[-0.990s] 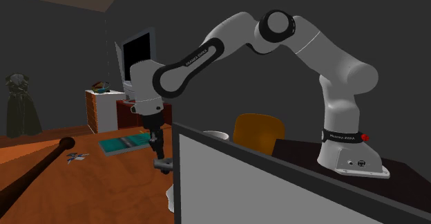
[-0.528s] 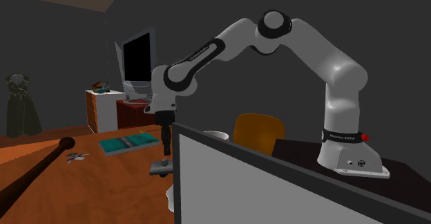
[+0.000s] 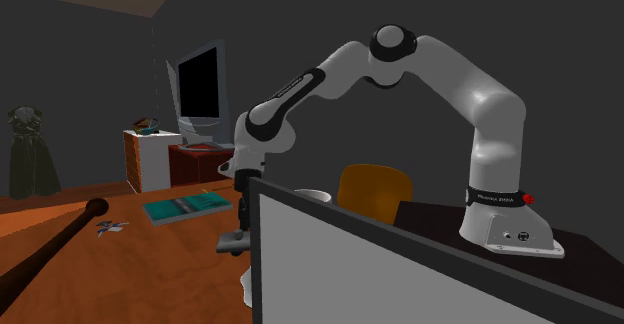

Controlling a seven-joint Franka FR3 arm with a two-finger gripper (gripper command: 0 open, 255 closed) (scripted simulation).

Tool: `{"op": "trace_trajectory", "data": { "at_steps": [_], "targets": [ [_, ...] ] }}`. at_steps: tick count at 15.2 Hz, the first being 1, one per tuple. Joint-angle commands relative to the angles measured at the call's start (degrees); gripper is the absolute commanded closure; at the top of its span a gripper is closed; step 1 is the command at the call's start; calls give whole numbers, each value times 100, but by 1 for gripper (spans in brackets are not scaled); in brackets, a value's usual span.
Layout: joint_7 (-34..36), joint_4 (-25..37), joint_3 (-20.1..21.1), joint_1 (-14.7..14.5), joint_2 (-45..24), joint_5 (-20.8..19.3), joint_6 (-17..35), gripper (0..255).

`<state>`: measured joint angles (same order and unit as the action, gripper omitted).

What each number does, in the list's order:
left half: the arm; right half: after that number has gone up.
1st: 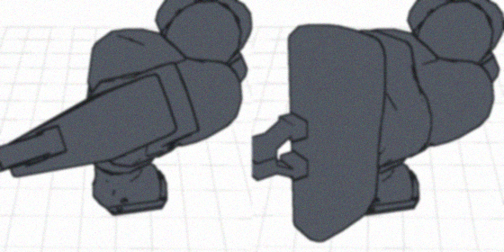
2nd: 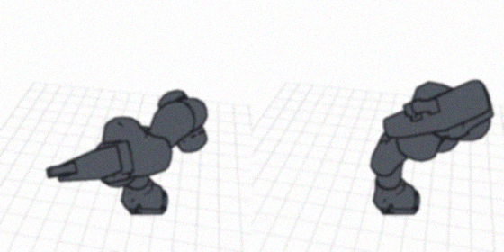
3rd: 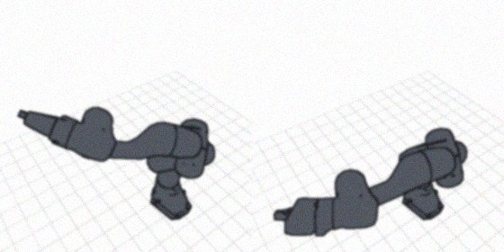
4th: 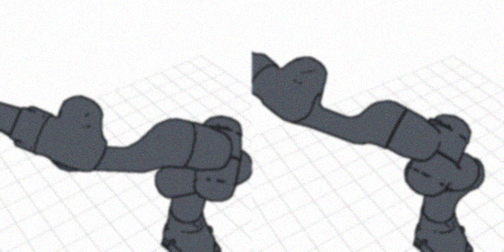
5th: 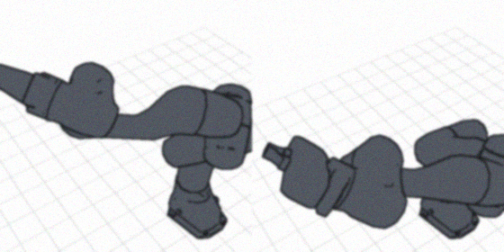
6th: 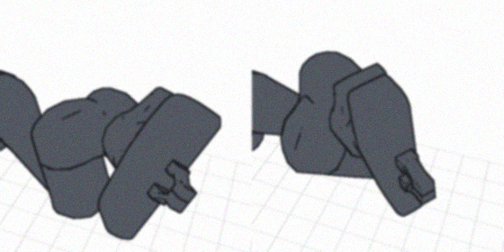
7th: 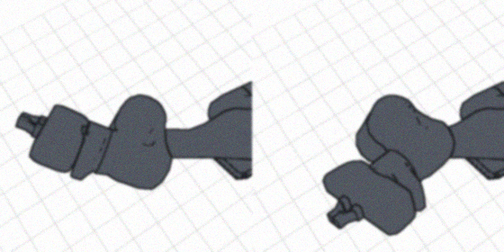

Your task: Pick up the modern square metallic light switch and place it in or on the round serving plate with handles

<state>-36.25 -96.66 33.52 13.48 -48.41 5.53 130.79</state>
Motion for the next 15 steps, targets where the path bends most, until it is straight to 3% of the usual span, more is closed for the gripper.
{"op": "trace_trajectory", "data": {
  "at_steps": [1, 8, 9, 15],
  "targets": [
    [-1, 10, -14, -39, -70, -12, 69, 0],
    [-1, 11, -14, -39, -70, -12, 68, 0],
    [-1, 11, -14, -39, -70, -12, 68, 255],
    [-1, 14, -14, -39, -72, -13, 66, 255]
  ]
}}
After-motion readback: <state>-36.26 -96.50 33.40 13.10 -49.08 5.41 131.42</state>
